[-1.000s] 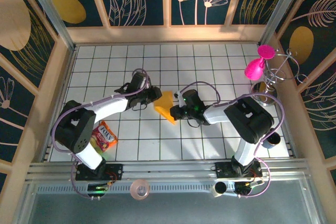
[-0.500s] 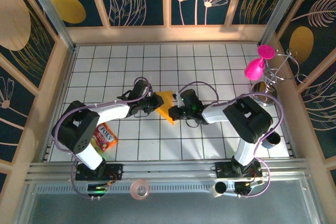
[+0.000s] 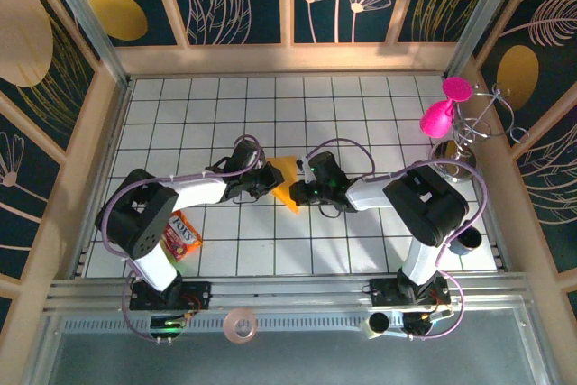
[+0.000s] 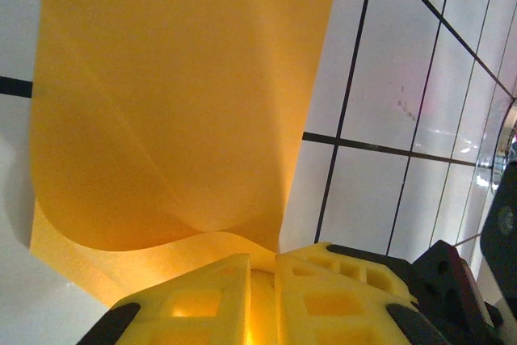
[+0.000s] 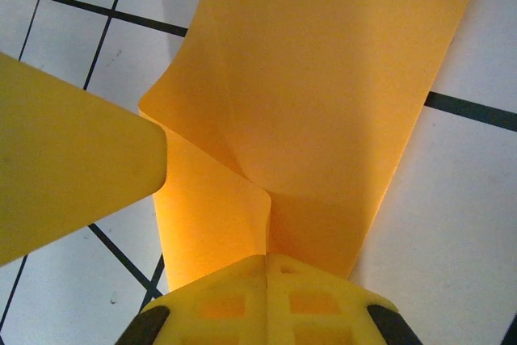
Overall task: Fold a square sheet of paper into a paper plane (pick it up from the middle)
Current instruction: Third fold the triangle at the center of the table.
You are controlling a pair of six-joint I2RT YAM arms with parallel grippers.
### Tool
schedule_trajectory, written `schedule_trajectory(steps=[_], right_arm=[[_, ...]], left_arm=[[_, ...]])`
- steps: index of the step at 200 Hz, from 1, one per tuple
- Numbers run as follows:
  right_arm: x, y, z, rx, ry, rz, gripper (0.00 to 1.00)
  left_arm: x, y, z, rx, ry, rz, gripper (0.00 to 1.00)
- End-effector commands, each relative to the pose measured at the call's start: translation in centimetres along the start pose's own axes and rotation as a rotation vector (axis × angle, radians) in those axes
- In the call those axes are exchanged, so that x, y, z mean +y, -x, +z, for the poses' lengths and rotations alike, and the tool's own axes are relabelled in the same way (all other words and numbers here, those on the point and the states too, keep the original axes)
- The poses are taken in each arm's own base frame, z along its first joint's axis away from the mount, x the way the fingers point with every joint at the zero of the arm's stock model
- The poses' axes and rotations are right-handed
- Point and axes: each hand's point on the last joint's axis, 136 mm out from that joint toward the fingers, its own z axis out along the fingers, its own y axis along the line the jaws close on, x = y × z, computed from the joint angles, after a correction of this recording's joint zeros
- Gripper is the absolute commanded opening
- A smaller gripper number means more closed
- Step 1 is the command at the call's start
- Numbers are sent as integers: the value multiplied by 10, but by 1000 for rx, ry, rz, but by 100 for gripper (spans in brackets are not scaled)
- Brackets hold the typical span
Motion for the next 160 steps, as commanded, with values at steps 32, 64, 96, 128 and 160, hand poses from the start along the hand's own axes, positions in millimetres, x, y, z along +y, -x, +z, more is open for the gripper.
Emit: schedule_trajectory(steps=[32,64,96,128,160], right_arm=[[-2,15,-4,-41,-30,-26,0],[-1,18,-5,-50,-27,-30,0],[0,22,-7,-60,-25,-37,0],[3,26,-10,-80,-14,-46,0],[1,27,-9,-80,-22,-44,0]], left_arm=[[6,-3,12,23,9,-8,15],[7,-2,14,22,13,-5,14],[10,-2,16,24,26,-3,14],[10,-3,16,23,27,-2,14],[10,-3,15,23,26,-2,14]])
